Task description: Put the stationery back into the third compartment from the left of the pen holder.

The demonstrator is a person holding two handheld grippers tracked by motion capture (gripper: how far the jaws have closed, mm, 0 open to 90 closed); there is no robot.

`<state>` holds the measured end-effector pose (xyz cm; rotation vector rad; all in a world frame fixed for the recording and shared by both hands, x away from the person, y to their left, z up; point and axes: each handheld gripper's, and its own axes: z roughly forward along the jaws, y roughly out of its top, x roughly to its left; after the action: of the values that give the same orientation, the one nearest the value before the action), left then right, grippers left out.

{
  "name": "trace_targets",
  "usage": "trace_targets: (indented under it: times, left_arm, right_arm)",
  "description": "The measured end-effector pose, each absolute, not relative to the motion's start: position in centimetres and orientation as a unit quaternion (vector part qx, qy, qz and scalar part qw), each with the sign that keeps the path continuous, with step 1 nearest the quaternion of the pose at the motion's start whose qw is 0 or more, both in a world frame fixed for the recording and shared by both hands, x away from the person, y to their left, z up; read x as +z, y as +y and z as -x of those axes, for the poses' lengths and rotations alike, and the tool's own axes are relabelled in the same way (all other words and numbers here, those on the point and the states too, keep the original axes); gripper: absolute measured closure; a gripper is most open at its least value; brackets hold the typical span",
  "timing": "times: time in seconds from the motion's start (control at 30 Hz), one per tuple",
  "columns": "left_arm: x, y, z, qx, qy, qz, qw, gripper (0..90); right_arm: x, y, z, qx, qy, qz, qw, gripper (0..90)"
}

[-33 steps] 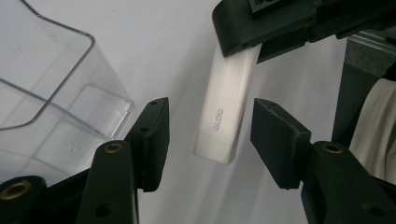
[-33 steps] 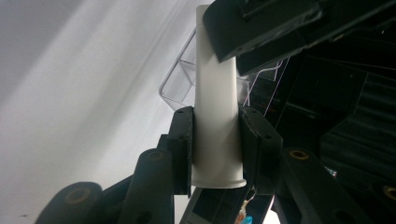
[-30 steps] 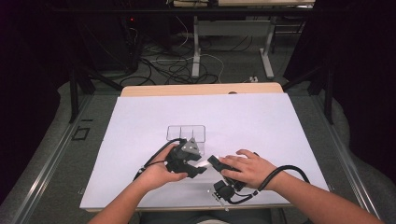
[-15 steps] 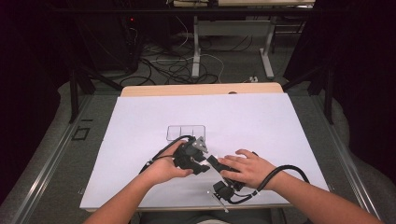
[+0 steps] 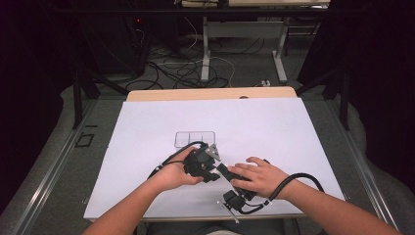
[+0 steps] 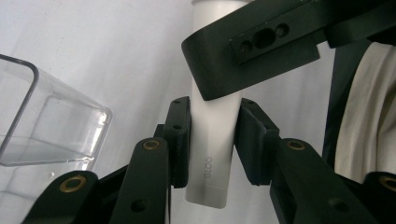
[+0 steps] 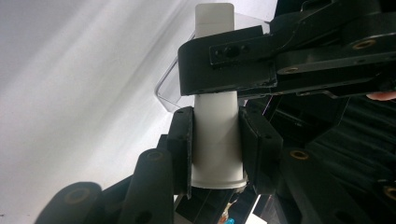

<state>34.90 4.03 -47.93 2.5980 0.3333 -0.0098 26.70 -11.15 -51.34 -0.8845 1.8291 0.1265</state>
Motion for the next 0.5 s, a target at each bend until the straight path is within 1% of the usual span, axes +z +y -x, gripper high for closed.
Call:
trace_targets:
  times: [0.07, 0.1, 0.23, 0.3, 0.37, 0.4, 0.43, 0.5]
  left_arm:
    - [-47.86, 4.03, -34.98, -0.008, 0.124, -0.959, 0.255, 68.0]
    - [-47.88, 4.03, -35.02, -0.01, 0.125, -0.958, 0.256, 68.2]
    - [-47.92, 3.98, -35.16, -0.027, 0.135, -0.958, 0.251, 68.7]
    - [-47.88, 3.9, -35.14, -0.028, 0.135, -0.96, 0.245, 68.8]
    - [-47.8, 3.88, -35.14, -0.027, 0.137, -0.96, 0.244, 69.0]
    - [-47.83, 3.88, -35.13, -0.026, 0.139, -0.958, 0.25, 69.0]
    - [-47.77, 3.92, -35.23, -0.026, 0.139, -0.958, 0.25, 69.1]
    - [-47.74, 4.02, -35.25, -0.028, 0.149, -0.953, 0.261, 69.2]
  right_arm:
    - [-51.37, -11.1, -26.87, 0.063, 0.768, 0.373, 0.517, 67.1]
    - [-51.27, -11.11, -26.7, 0.053, 0.767, 0.367, 0.523, 67.1]
    - [-51.41, -11.09, -26.89, 0.067, 0.77, 0.371, 0.515, 67.1]
    - [-51.47, -11.11, -26.7, 0.064, 0.771, 0.362, 0.521, 67.0]
    - [-51.45, -10.93, -26.96, 0.073, 0.761, 0.381, 0.52, 67.0]
    - [-51.48, -10.95, -27.01, 0.076, 0.762, 0.375, 0.523, 66.9]
    - [-51.38, -11.02, -26.96, 0.071, 0.778, 0.356, 0.513, 66.7]
    - [-51.18, -11.09, -27.06, 0.079, 0.782, 0.342, 0.516, 65.8]
